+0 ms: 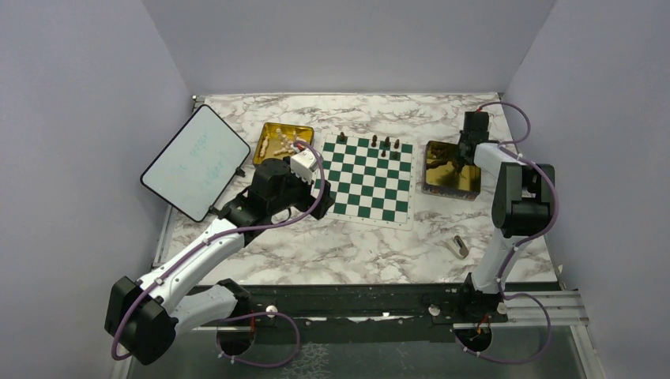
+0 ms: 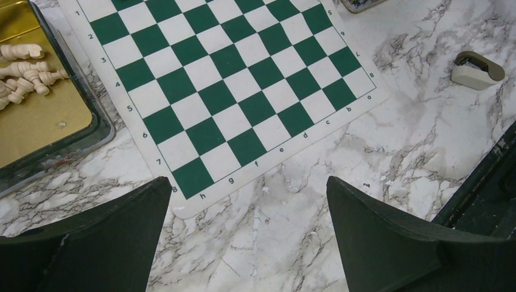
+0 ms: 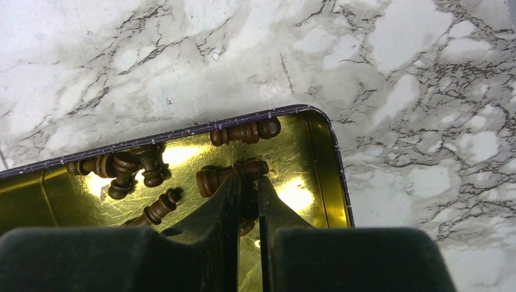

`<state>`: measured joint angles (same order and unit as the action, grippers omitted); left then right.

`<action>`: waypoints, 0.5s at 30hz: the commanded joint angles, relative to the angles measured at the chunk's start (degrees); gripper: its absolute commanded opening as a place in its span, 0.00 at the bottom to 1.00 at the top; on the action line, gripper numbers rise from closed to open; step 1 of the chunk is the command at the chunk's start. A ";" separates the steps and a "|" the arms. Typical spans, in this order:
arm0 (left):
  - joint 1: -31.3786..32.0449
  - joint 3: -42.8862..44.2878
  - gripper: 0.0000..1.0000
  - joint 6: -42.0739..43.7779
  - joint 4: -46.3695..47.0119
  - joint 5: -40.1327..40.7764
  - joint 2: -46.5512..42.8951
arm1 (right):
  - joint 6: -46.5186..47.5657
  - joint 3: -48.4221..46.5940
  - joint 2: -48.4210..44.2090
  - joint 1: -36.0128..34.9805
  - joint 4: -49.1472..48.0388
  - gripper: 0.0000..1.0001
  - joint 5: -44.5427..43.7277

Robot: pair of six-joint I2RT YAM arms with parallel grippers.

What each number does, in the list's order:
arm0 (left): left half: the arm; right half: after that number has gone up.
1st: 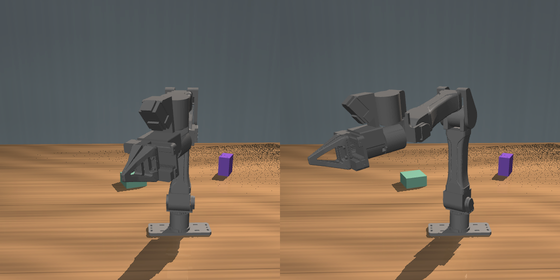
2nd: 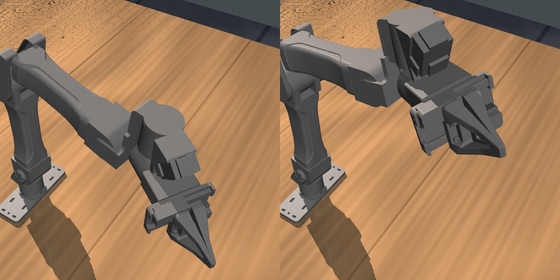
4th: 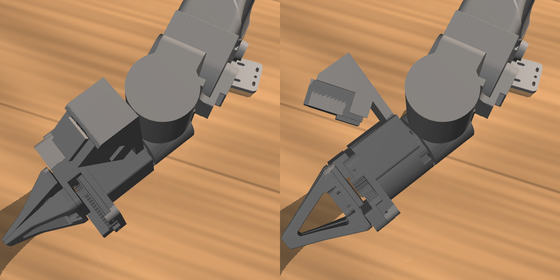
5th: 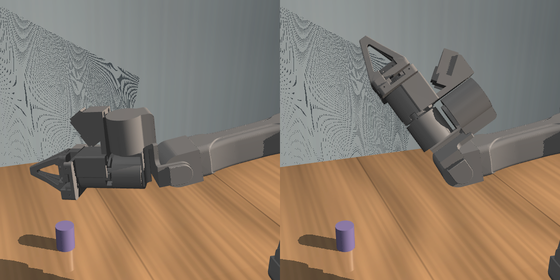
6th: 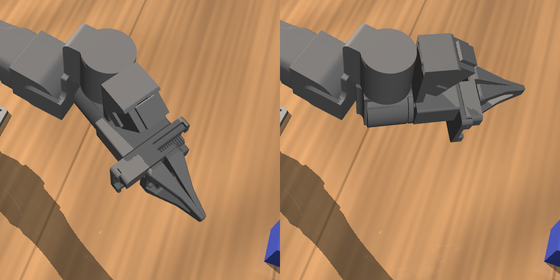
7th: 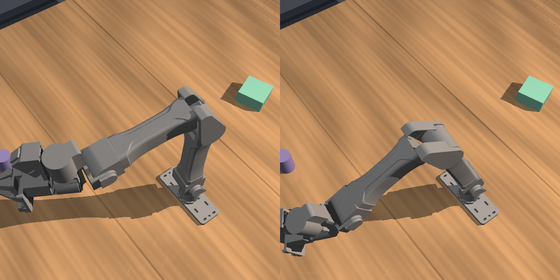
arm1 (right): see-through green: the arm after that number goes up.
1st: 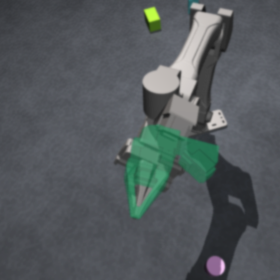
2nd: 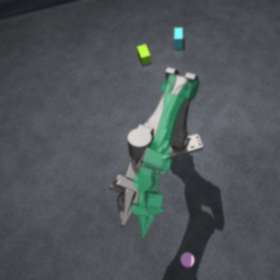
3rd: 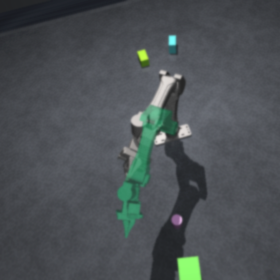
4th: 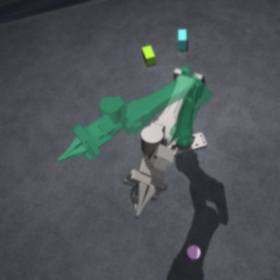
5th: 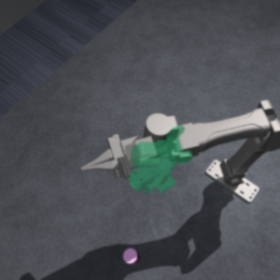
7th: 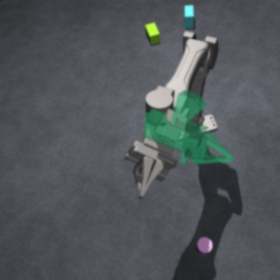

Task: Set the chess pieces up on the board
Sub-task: Pick up the chess piece from the storage box.

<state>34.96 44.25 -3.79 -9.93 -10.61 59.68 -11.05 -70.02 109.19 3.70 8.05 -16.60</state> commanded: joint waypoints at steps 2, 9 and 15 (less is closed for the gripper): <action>0.02 -0.15 0.99 0.13 1.06 0.36 0.93 | -1.52 -2.90 -3.45 0.32 5.97 0.15 0.16; 0.01 -0.56 0.99 -0.18 1.33 0.43 0.57 | -1.22 -2.57 -7.89 0.33 9.46 0.15 2.06; 0.02 -0.36 0.99 -0.39 1.21 0.80 1.24 | -1.71 -2.14 -12.27 0.23 10.45 0.14 8.32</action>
<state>34.96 44.12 -3.88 -9.93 -10.61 60.66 -11.99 -71.31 100.88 3.75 16.69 -13.65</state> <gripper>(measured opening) 0.990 0.163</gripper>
